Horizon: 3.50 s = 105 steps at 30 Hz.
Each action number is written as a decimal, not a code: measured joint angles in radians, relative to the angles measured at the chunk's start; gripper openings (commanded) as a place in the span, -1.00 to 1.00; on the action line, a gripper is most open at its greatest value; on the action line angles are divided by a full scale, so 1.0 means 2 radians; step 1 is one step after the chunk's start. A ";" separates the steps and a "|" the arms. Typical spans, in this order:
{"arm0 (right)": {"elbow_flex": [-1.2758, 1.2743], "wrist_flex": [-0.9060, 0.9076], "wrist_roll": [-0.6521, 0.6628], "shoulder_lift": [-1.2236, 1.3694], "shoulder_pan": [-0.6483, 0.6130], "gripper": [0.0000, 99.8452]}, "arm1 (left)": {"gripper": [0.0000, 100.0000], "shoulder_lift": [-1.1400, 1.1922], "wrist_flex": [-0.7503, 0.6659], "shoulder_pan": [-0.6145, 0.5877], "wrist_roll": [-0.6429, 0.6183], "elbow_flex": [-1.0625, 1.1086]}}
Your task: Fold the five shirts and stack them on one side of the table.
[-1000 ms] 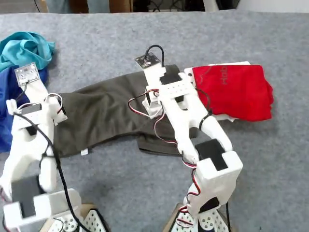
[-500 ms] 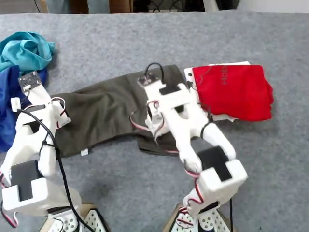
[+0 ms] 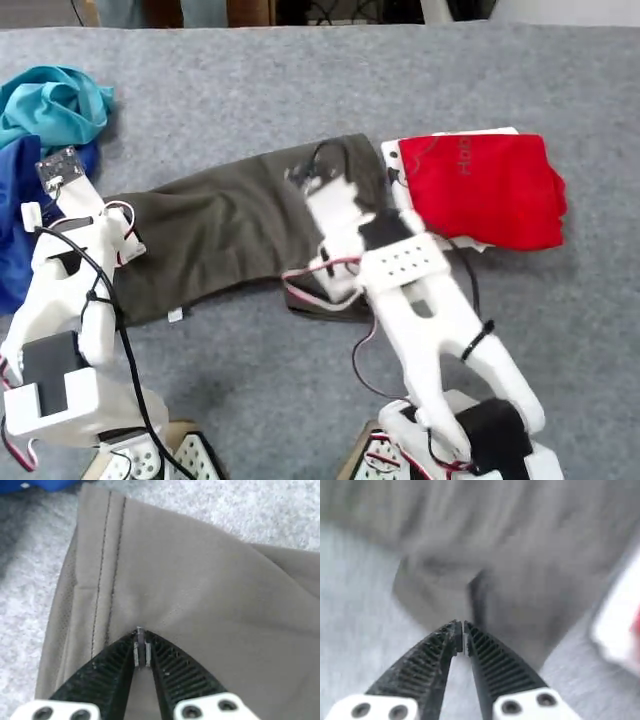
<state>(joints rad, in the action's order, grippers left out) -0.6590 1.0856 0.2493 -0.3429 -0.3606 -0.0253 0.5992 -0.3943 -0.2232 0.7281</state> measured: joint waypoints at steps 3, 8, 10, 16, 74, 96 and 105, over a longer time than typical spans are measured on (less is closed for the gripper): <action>0.038 -0.042 0.002 0.051 0.001 -0.97 | -0.94 0.000 0.000 0.000 0.000 0.000; 0.068 -0.058 0.003 0.173 0.005 -0.97 | -0.94 0.000 0.000 0.000 0.000 0.000; 0.071 -0.044 0.003 0.200 0.003 -0.97 | -0.94 0.000 0.000 0.000 0.000 0.000; 0.025 -0.008 0.003 0.180 -0.031 -0.97 | -0.94 0.000 0.000 0.000 0.000 0.000; 0.358 0.118 0.061 0.236 0.060 -0.97 | -0.94 0.002 0.001 -0.002 0.096 -0.008; 0.194 0.128 0.048 0.306 -0.008 -0.97 | -0.94 0.047 -0.045 -0.025 0.098 -0.041; 0.044 0.015 0.047 0.236 -0.006 -0.97 | -0.94 0.051 -0.045 -0.038 0.097 -0.049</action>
<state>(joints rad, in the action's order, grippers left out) -0.5700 1.1147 0.3429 0.1297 -0.3728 0.0760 0.5086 -0.4695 -0.0299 0.6299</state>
